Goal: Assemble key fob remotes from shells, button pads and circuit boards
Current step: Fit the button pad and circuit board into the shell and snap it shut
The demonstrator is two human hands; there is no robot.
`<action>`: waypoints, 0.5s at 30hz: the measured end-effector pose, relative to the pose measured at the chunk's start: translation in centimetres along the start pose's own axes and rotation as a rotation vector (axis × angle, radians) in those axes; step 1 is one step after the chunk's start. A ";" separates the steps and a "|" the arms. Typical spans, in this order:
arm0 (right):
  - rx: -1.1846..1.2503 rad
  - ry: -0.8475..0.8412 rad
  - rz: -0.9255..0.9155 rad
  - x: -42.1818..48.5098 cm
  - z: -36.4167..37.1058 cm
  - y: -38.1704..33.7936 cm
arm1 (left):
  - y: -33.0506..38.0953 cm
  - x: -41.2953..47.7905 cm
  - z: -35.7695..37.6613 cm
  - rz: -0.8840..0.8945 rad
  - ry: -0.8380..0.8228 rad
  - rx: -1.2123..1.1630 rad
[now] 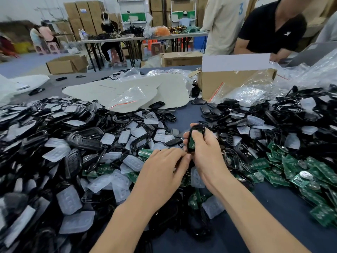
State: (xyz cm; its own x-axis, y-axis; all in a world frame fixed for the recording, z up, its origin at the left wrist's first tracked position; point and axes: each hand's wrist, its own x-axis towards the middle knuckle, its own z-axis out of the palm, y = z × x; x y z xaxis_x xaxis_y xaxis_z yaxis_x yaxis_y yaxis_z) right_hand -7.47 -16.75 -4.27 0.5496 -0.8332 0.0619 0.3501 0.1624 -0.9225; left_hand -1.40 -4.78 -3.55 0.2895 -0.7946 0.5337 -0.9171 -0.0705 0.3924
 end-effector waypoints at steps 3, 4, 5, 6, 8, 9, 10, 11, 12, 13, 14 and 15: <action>-0.028 -0.011 -0.013 -0.2 0.0 -0.1 | -0.1 0.0 0.0 -0.004 0.017 0.001; -0.038 -0.015 -0.013 -0.3 0.0 -0.1 | -0.1 0.0 -0.1 -0.022 0.022 -0.012; -0.049 -0.018 -0.013 -0.4 0.1 -0.1 | -0.1 0.0 -0.2 -0.054 0.026 -0.041; -0.057 -0.021 -0.013 -0.4 0.2 -0.2 | -0.2 0.1 -0.5 -0.098 0.030 -0.081; -0.049 -0.032 -0.012 -0.5 0.4 -0.2 | -0.8 0.8 -1.6 -0.208 0.067 -0.120; -0.038 -0.041 -0.007 -0.5 0.5 -0.2 | -1.5 1.4 -2.3 -0.279 0.093 -0.104; -0.030 -0.052 -0.001 -0.5 0.5 -0.3 | -2.5 2.1 -3.1 -0.358 0.116 -0.066; -0.028 -0.063 0.005 -0.5 0.5 -0.2 | -3.7 2.9 -4.0 -0.438 0.127 -0.011; -0.030 -0.073 0.011 -0.6 0.4 -0.2 | -4.9 3.6 -4.9 -0.510 0.117 0.067; -0.033 -0.081 0.020 -0.6 0.4 -0.2 | -6.3 4.3 -5.6 -0.570 0.080 0.172; -0.035 -0.090 0.028 -0.6 0.4 -0.1 | -7.5 4.9 -6.1 -0.616 0.019 0.285; -0.041 -0.102 0.034 -0.6 0.4 -0.1 | -8.6 5.3 -6.4 -0.656 -0.051 0.374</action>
State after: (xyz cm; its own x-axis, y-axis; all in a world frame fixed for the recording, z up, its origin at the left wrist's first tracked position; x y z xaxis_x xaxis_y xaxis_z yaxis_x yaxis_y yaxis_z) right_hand -7.52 -16.01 -4.08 0.6355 -0.7693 0.0666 0.2995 0.1661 -0.9395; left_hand 9.73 -4.51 0.72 0.8032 -0.5456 0.2391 -0.5957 -0.7312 0.3325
